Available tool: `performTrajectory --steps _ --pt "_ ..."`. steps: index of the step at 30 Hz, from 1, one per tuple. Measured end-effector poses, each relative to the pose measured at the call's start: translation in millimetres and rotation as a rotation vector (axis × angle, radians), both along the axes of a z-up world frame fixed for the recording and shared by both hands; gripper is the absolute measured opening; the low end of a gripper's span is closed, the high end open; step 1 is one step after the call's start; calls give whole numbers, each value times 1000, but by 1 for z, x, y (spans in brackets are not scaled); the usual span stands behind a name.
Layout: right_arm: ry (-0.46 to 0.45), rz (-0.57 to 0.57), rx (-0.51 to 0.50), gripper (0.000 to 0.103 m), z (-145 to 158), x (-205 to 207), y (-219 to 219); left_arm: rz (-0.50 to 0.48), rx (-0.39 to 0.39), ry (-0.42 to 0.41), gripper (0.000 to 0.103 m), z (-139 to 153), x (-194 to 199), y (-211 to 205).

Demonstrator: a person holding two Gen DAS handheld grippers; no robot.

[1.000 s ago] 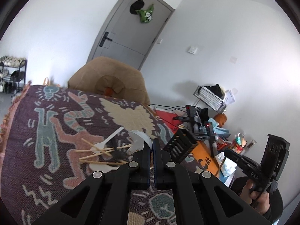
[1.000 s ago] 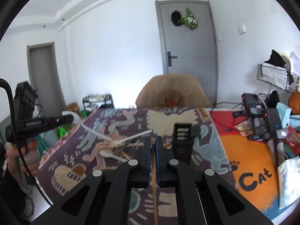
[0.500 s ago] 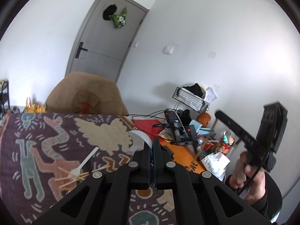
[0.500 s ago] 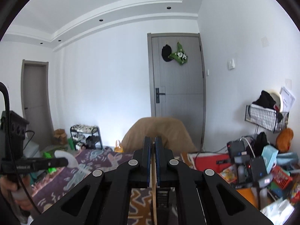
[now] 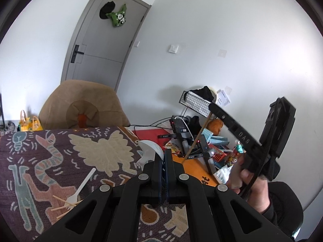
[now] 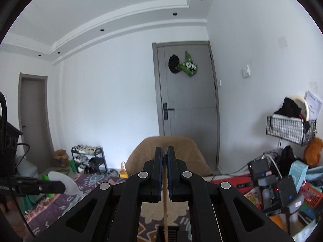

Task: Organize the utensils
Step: 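Carry the spoon into the black holder with the left gripper while the right drops its chopstick in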

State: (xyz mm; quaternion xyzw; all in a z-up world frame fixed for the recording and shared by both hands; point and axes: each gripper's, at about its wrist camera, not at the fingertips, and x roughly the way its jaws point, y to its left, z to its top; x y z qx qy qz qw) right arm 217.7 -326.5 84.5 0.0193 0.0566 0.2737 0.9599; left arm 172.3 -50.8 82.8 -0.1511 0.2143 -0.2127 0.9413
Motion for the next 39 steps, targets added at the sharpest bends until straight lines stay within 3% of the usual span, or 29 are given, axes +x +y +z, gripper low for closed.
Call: performTrajectory --steps 2,3,4,5,14,27,29,31,32,33,39 --pt "63 -12 -14 25 -8 7 -1 -9 -1 10 1 0 6 -3" --pt "78 -22 -10 46 -12 8 -4 -13 -1 15 1 0 8 -5" --pt "88 -45 15 60 -16 6 -12 -20 1 19 1 0 11 -7" --pt "87 -52 38 63 -18 2 -18 -26 2 22 1 1 14 -10" --pt "206 -115 158 64 -48 -23 -67 -95 53 51 1 4 31 -39" --pt "396 -199 218 64 -122 -31 -102 -179 142 167 2 -10 61 -86" --pt "417 -193 223 64 -129 -32 -103 -172 155 186 14 -12 66 -90" --pt "430 -190 219 64 -134 -31 -103 -149 163 188 71 -14 70 -90" --pt "432 -191 216 64 -136 -31 -103 -135 156 176 82 -14 69 -88" --pt "434 -190 213 64 -137 -32 -103 -114 138 151 88 -14 66 -83" --pt "438 -173 198 64 -140 -34 -97 -49 128 165 88 -23 56 -56"
